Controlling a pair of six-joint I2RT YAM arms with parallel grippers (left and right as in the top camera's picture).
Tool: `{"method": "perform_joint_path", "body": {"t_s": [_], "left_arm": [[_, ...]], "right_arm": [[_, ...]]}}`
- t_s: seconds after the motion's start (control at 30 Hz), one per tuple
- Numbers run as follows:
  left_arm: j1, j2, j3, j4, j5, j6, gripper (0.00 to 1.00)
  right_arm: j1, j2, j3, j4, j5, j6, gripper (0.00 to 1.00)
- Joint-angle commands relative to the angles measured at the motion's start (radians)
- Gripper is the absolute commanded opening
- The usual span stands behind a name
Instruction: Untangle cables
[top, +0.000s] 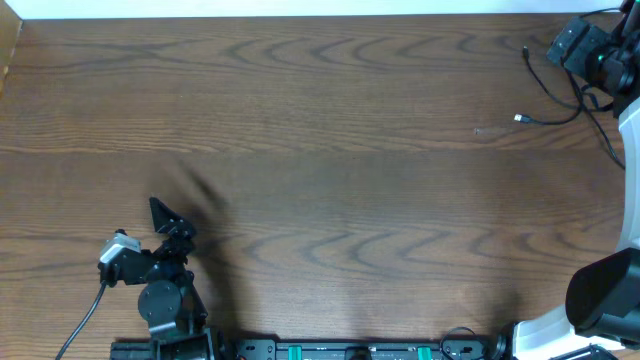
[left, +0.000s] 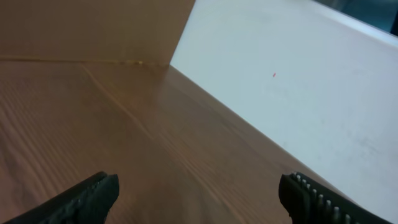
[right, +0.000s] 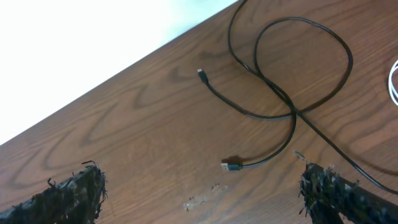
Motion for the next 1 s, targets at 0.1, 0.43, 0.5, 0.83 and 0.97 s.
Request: {"method": "perform_joint_path", "body": {"t_s": [0.1,0.43,0.5,0.83,0.97], "left_arm": [[-0.05,-0.053,-0.003,-0.046,-0.013,0.131,0.87],[-0.127,-0.053,-0.003,-0.149,0.027,0.127,0.87],[-0.154,-0.053,-0.003,-0.15,0.045,0.127,0.87],[-0.257,-0.053,-0.003,-0.169,0.257,0.128,0.87],[-0.259,-0.053,-0.003,-0.169,0.258,0.128,0.87]], "right_arm": [[-0.002,0.004,0.0,0.001,-0.002,-0.012,0.99],[-0.002,0.004,0.0,0.001,-0.002,-0.012,0.99],[-0.002,0.004,0.0,0.001,-0.002,-0.012,0.99],[-0.002,0.004,0.0,0.001,-0.002,-0.012,0.99],[-0.002,0.004,0.0,0.001,-0.002,-0.012,0.99]]}}
